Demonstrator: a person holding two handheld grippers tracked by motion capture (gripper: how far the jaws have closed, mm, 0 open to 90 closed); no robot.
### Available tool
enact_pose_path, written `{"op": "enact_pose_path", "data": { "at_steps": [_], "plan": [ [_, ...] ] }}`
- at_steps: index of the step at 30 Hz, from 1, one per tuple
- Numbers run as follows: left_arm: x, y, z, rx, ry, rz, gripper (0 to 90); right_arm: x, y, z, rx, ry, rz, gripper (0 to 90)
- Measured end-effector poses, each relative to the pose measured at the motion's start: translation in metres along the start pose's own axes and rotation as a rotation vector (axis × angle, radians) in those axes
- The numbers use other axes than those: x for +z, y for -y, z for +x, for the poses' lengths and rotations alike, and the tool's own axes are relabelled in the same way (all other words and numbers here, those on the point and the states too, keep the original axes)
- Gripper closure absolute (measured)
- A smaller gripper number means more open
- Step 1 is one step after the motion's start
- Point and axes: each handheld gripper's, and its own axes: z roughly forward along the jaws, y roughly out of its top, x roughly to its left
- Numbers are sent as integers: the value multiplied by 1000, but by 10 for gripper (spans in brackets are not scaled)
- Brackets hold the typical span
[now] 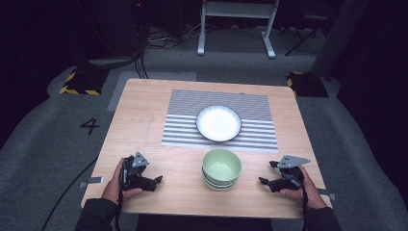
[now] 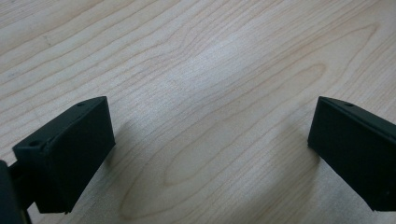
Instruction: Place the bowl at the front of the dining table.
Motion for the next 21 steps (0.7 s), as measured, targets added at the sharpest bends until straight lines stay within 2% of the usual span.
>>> {"op": "enact_pose_path", "data": {
  "at_steps": [4, 9, 17, 21],
  "plan": [
    [0, 0, 0, 0, 0, 0, 4, -1, -2, 0, 4, 1, 19, 157],
    [0, 0, 0, -1, 1, -1, 4, -2, -3, 0, 28, -12, 18, 166],
    [0, 0, 0, 0, 0, 0, 4, -10, -10, 2, 16, -27, -26, 168],
    [0, 0, 0, 0, 0, 0, 4, -15, -16, 6, -10, -19, -42, 172]
  ]
}}
